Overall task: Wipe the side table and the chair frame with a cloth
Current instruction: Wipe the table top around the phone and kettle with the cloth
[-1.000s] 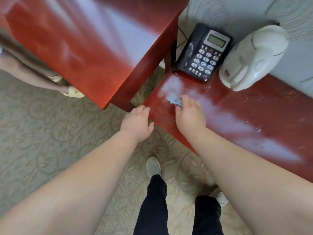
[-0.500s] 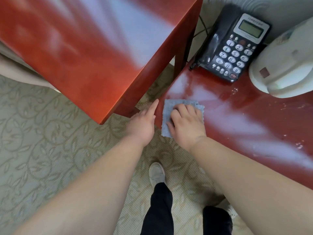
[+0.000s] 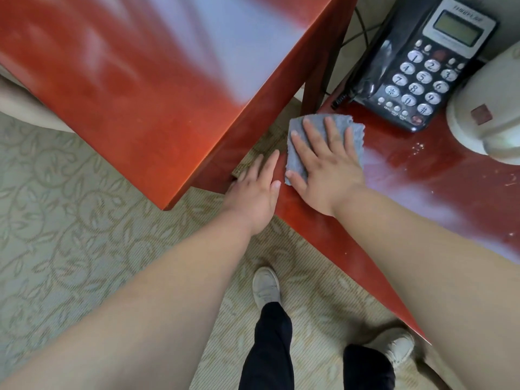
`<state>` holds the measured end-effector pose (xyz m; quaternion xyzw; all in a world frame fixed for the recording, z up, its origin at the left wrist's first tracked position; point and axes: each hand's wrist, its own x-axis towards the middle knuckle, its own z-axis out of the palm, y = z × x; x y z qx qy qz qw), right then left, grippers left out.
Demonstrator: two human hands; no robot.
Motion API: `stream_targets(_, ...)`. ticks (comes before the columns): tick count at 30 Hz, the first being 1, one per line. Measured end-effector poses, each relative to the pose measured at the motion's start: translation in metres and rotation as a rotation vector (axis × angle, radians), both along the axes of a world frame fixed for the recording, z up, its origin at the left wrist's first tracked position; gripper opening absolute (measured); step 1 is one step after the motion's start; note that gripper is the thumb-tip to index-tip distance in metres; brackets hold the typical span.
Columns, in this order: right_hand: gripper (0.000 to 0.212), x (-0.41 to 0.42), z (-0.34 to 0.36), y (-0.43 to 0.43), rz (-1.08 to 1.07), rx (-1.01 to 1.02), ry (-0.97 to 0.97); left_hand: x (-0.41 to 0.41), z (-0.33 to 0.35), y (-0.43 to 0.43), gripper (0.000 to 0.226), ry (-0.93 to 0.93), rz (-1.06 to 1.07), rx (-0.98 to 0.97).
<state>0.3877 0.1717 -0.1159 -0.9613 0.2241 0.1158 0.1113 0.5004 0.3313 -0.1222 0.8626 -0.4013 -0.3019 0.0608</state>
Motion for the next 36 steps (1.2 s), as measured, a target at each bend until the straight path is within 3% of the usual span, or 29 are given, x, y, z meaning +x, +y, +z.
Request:
stream_targets(5,0.070,-0.091,0.003,0.066,0.276,0.053,-0.077,0.002,-0.003,0.003,0.063,0.017,-0.024,-0.009)
stream_targets(8,0.073,-0.107,0.002,0.059,0.367,0.040,-0.083,-0.001,0.000,0.003,0.062,-0.003,0.000,-0.007)
stream_targets(13,0.086,-0.022,-0.001,-0.006,0.087,0.022,-0.001,-0.003,0.004,-0.002,0.064,-0.022,0.008,0.004)
stream_targets(17,0.083,0.018,-0.001,-0.030,0.012,-0.023,0.038,-0.002,0.009,-0.004,0.062,-0.021,-0.006,0.032)
stream_targets(23,0.075,-0.072,0.000,0.039,0.046,0.001,-0.019,-0.004,0.006,-0.001,0.064,-0.024,-0.008,0.018)
stream_targets(27,0.072,-0.140,-0.001,0.080,0.066,0.009,0.042,-0.006,0.009,-0.002,0.064,-0.039,0.006,0.059)
stream_targets(31,0.073,-0.145,0.005,0.086,0.065,0.030,0.085,-0.021,0.020,-0.009,0.067,-0.134,0.011,0.012)
stream_targets(36,0.078,-0.102,0.001,0.038,-0.006,0.055,-0.001,-0.026,0.014,-0.069,0.064,-0.142,-0.200,-0.192)
